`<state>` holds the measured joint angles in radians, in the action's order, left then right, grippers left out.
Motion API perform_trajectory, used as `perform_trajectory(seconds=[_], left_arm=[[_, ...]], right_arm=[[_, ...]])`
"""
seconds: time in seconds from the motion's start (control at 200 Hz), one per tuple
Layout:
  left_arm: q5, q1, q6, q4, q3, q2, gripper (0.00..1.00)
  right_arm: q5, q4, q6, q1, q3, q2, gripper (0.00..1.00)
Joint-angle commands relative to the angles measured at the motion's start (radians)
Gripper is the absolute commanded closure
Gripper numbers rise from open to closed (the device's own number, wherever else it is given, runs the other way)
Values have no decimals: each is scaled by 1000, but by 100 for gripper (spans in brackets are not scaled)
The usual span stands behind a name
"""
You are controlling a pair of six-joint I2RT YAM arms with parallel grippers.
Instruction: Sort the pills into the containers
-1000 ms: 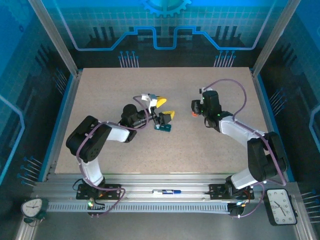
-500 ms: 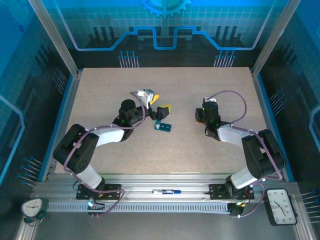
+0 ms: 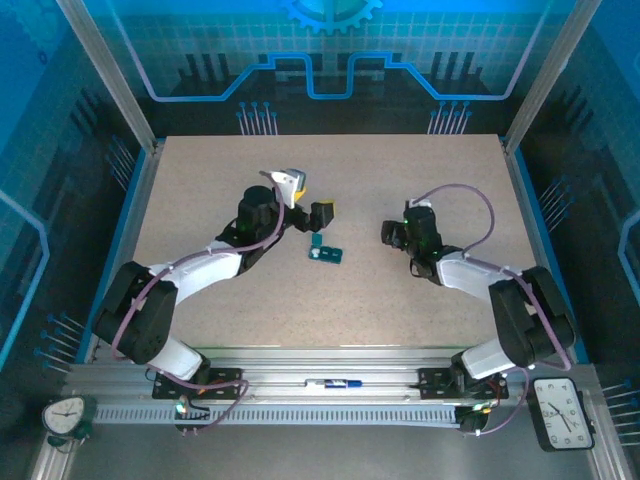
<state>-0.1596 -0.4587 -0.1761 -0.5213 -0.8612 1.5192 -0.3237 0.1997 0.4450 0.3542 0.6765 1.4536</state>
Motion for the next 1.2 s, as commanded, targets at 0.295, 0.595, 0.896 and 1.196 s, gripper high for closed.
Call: perform_trajectory(seconds=[0.295,0.595,0.896,1.196], left_arm=[[204,8,71,403,-174,-19,1],[242,46,-18,409,-173,-5,1],[92,91,4,547,-285,79,9],[39,104,18,783,-468,216,100]], right_arm=[[320,-297,-38,6,257,-111,20],[499,-509,-102,73,455,42,21],[523,-652,-120,129,549,197,21],[484,-674,-120,163,545,304,22]])
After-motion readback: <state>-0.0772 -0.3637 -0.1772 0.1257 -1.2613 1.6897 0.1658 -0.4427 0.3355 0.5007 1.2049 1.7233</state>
